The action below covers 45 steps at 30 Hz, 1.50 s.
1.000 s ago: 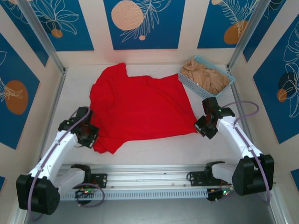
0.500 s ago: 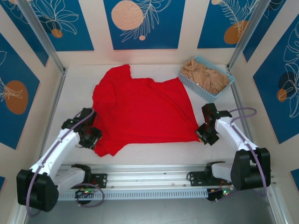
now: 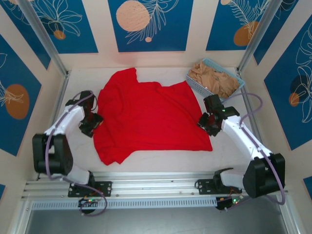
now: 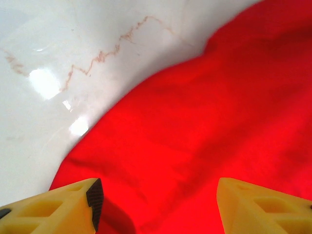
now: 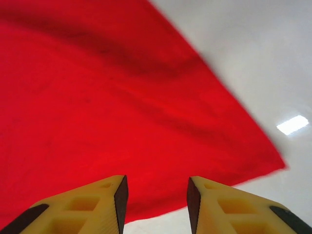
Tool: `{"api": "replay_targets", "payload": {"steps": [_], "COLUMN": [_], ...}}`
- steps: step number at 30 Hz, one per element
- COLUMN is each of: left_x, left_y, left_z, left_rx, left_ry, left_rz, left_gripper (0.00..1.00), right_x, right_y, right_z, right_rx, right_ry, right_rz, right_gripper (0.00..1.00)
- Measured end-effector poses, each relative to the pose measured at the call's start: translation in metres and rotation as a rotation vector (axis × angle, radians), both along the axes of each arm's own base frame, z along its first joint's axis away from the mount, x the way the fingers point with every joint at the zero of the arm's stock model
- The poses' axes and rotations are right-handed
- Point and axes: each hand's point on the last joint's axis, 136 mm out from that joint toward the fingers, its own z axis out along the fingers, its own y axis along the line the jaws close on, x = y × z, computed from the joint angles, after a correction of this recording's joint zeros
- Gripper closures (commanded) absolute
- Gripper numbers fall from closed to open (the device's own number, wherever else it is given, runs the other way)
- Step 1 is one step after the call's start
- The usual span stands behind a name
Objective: Fold and stack the t-shirts
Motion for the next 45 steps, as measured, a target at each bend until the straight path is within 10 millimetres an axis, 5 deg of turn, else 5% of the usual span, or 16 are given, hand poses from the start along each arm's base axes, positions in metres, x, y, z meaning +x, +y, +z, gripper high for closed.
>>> {"api": "replay_targets", "payload": {"steps": [4,9,15,19,21,24,28,33,37,41,45], "left_x": [0.019,0.047,0.028,0.009,0.012,0.034,0.089,0.137,0.167,0.175,0.191], "left_y": [-0.003,0.005,0.054,0.094,0.097,0.089,0.074,0.068,0.071,0.066,0.059], "left_z": [-0.036,-0.050,-0.056,-0.054,-0.051,-0.034,0.008,0.024,-0.006,-0.047,-0.034], "left_rx": [-0.042,-0.035,-0.088,-0.072,-0.067,-0.057,-0.027,-0.024,-0.045,-0.094,-0.127], "left_ry": [0.040,0.037,0.020,0.014,0.003,-0.038,-0.176,-0.258,-0.222,-0.146,-0.192], "left_rz": [-0.009,-0.008,0.176,0.294,0.281,0.214,0.111,0.051,0.022,0.000,-0.028], "left_gripper": [0.41,0.51,0.57,0.51,0.45,0.43,0.47,0.52,0.55,0.58,0.58], "right_x": [0.027,0.063,0.114,0.142,0.154,0.178,0.212,0.235,0.247,0.250,0.241], "right_y": [0.026,0.054,0.090,0.106,0.111,0.121,0.132,0.135,0.130,0.106,0.075], "right_z": [-0.021,-0.043,-0.035,-0.030,-0.029,-0.030,-0.044,-0.078,-0.091,-0.094,-0.096], "right_rx": [0.070,0.086,0.131,0.146,0.152,0.165,0.177,0.183,0.184,0.150,0.129], "right_ry": [0.018,0.046,-0.006,-0.037,-0.044,-0.055,-0.067,-0.034,0.004,0.065,0.121], "right_rz": [0.096,0.187,0.260,0.278,0.282,0.277,0.256,0.214,0.171,0.078,-0.014], "right_gripper": [0.69,0.70,0.70,0.70,0.70,0.72,0.76,0.77,0.81,0.84,0.85]}}
